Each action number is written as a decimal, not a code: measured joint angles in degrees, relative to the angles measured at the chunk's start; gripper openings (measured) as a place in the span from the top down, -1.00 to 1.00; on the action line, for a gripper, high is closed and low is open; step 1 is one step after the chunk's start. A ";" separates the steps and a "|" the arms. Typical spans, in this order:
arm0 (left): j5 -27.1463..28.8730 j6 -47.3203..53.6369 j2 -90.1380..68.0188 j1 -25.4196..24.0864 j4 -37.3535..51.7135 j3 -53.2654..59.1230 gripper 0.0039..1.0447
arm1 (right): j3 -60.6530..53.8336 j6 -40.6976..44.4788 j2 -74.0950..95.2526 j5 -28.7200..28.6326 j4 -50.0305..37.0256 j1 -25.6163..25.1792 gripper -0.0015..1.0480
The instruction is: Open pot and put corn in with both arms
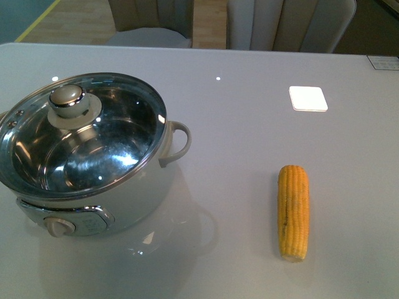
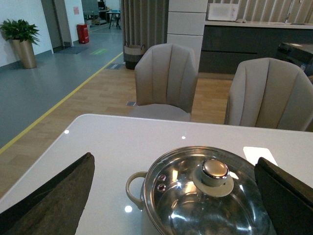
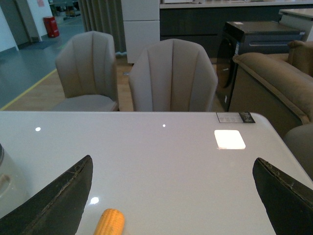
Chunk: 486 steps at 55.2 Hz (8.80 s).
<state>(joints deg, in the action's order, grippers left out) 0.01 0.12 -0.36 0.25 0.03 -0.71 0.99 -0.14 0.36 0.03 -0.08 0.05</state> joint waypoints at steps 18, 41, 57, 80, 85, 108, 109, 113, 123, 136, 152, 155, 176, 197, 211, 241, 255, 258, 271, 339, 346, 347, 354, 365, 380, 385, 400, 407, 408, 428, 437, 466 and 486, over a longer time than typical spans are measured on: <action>0.00 0.00 0.00 0.00 0.00 0.00 -0.87 | 0.00 0.00 0.00 0.00 0.00 0.02 -0.83; -2.91 0.61 -1.09 -0.85 -2.01 -0.66 -0.87 | 0.00 0.00 0.00 0.00 0.00 0.00 -0.83; -22.38 0.79 -30.18 -2.25 -7.63 -12.55 -0.87 | 0.00 0.00 -0.04 0.09 0.00 0.02 -0.83; -14.95 0.94 -77.18 7.15 37.70 -18.51 -0.87 | 0.00 0.00 -0.04 0.04 0.00 0.02 -0.83; -14.10 2.23 -86.16 7.85 43.67 -21.18 -0.87 | 0.00 0.00 -0.04 0.04 0.00 0.02 -0.83; -9.14 4.39 -109.02 8.46 48.37 -32.98 -0.87 | 0.00 0.00 -0.04 0.02 0.00 0.02 -0.83; -8.92 4.57 -109.44 8.61 48.37 -33.31 -0.87 | 0.00 0.00 -0.04 0.02 0.00 0.02 -0.83; -7.93 4.81 -110.92 9.11 48.30 -34.12 -0.87 | 0.00 0.00 -0.04 0.02 0.00 0.02 -0.83; -6.84 4.92 -112.59 9.33 48.61 -34.56 -0.63 | 0.00 0.00 -0.04 0.04 0.00 0.02 -0.83; -5.73 4.24 -113.02 9.33 49.81 -34.75 0.03 | 0.00 0.00 -0.04 0.02 0.00 0.02 -0.83; -3.89 4.26 -112.78 9.57 50.42 -34.75 0.16 | 0.00 0.00 -0.04 0.02 0.00 0.02 -0.83; -3.61 4.28 -112.54 9.64 50.34 -34.75 0.16 | 0.00 0.00 -0.04 0.02 0.00 0.02 -0.83; -5.53 5.79 -98.07 6.36 43.28 -37.55 0.16 | 0.00 0.00 -0.04 0.02 0.00 0.02 -0.83; -12.72 7.82 -97.83 -19.63 49.22 -37.92 0.16 | 0.00 0.00 -0.04 0.02 0.00 0.02 -0.83; -15.23 7.98 -110.38 -31.47 57.20 -37.92 0.17 | 0.00 0.00 -0.04 0.02 0.00 0.02 -0.83; -10.69 6.58 -140.21 -37.11 69.61 -47.71 0.17 | 0.00 0.00 -0.04 0.00 0.00 0.02 -0.83; -10.58 5.64 -146.31 -36.15 70.79 -51.10 0.17 | 0.00 0.00 -0.04 0.00 0.00 0.02 -0.83; -10.78 5.60 -147.16 -36.04 71.08 -51.21 0.17 | 0.00 0.00 -0.04 0.00 0.00 0.02 -0.83; -11.69 5.95 -148.91 -36.02 72.22 -51.28 0.16 | 0.00 0.00 -0.04 0.00 0.00 0.02 -0.83; -15.69 -7.26 -78.79 -24.30 56.57 -21.68 -0.87 | 0.00 0.00 -0.04 0.00 0.00 0.02 -0.83; -20.98 -3.98 -77.40 -23.85 56.72 -19.93 -0.61 | 0.00 0.00 -0.04 0.09 0.00 0.02 -0.83; -20.94 -3.34 -76.19 -22.97 56.70 -18.67 -0.50 | 0.00 0.00 -0.04 0.02 0.00 0.02 -0.83; -16.52 -1.20 -67.47 -17.42 54.88 -11.67 0.12 | 0.00 0.00 -0.04 0.02 0.00 0.02 -0.83; -11.93 -0.83 -58.93 -12.76 50.84 -6.82 0.77 | 0.00 0.00 -0.04 0.00 0.00 0.02 -0.83; -7.10 -0.72 -48.98 -7.58 46.36 -1.18 0.94 | 0.00 0.00 -0.04 0.00 0.00 0.02 -0.83; -5.73 -0.72 -43.63 -6.34 42.01 -0.66 0.94 | 0.00 0.00 -0.04 0.00 0.00 0.02 -0.83; -0.02 -0.68 -33.20 -0.48 32.76 0.00 0.94 | 0.00 0.00 -0.04 0.00 0.00 0.02 -0.83; 0.00 -0.68 -27.52 -0.42 27.54 0.00 0.94 | 0.00 0.00 -0.04 0.00 0.00 0.02 -0.83; 0.00 -0.68 -26.91 -0.39 26.95 0.00 0.94 | 0.00 0.00 -0.04 0.00 0.00 0.02 -0.83; 0.00 -0.68 -17.64 -0.39 17.97 0.00 0.94 | 0.00 0.00 -0.04 0.00 0.00 0.02 -0.83; 0.02 -0.68 -14.10 -0.39 14.45 0.00 0.94 | 0.00 0.00 -0.04 0.00 0.00 0.02 -0.83; 0.02 -0.63 -0.13 -0.39 0.20 -0.02 0.94 | 0.00 0.00 -0.04 0.00 0.00 0.02 -0.83; 0.00 -0.63 0.00 -0.39 0.02 0.00 0.35 | 0.00 0.00 -0.04 0.00 0.00 0.02 -0.83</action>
<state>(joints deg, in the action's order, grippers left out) 0.01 -0.51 -0.36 -0.14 0.05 -0.71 0.99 -0.14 0.32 0.03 -0.08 0.08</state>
